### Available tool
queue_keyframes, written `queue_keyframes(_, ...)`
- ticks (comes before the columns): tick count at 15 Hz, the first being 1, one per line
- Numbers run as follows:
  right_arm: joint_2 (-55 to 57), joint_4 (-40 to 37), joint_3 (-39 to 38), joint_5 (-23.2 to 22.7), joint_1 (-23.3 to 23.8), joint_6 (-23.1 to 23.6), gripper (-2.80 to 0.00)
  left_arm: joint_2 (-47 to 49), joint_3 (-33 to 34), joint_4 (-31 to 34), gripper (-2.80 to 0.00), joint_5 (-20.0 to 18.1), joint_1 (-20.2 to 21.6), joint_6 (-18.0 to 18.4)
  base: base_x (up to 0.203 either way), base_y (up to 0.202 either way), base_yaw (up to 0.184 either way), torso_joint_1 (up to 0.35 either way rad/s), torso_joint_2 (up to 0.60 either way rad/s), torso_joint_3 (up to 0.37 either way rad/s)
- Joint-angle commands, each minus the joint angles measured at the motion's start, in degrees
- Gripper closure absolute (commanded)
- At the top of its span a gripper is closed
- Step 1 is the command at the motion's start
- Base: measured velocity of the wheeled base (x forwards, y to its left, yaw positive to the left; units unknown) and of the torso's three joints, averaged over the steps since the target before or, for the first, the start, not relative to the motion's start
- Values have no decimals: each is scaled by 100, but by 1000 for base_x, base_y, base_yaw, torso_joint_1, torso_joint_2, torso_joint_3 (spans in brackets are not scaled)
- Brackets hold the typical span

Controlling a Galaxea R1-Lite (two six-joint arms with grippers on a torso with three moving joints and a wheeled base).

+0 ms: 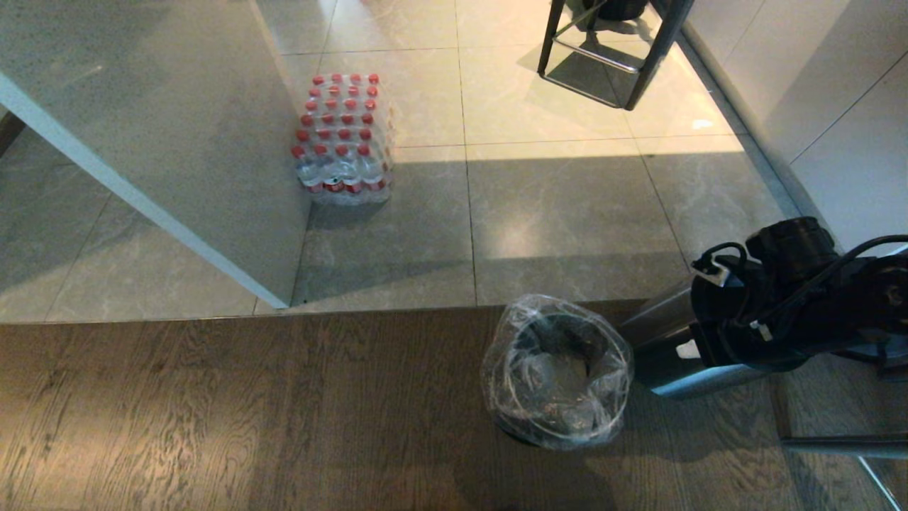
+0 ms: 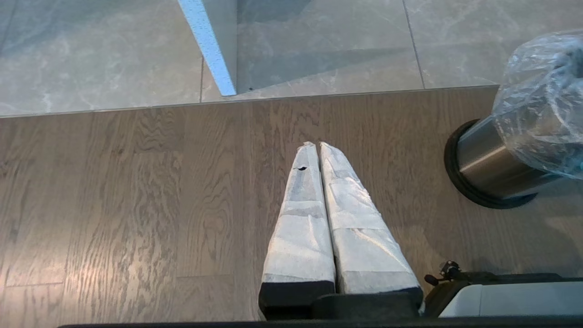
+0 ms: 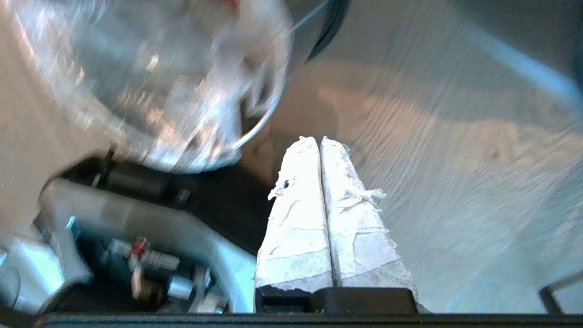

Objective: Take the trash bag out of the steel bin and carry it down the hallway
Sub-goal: Pick up the trash bag

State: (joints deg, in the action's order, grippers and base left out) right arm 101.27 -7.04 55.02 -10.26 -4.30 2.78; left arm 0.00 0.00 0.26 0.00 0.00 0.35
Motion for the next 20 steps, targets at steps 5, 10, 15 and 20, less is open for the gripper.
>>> queue_keyframes(5, 92, -105, -25, -492, -620, -14, 0, 0, 0, -7, 0, 0, 0, 0, 0, 0, 0, 0, 0, 0)
queue_keyframes(10, 293, -54, -28, -494, -892, 12, -280, 0, 0, 1, 0, 0, 0, 0, 0, 0, 0, 0, 0, 0)
queue_keyframes(15, 473, 208, -77, -474, -1071, 66, -280, 0, 0, -8, 0, 0, 0, 0, 0, 0, 0, 0, 0, 0)
queue_keyframes(20, 890, 1058, -108, -461, -1127, 303, -280, 0, 0, 1, 0, 0, 0, 0, 0, 0, 0, 0, 0, 0)
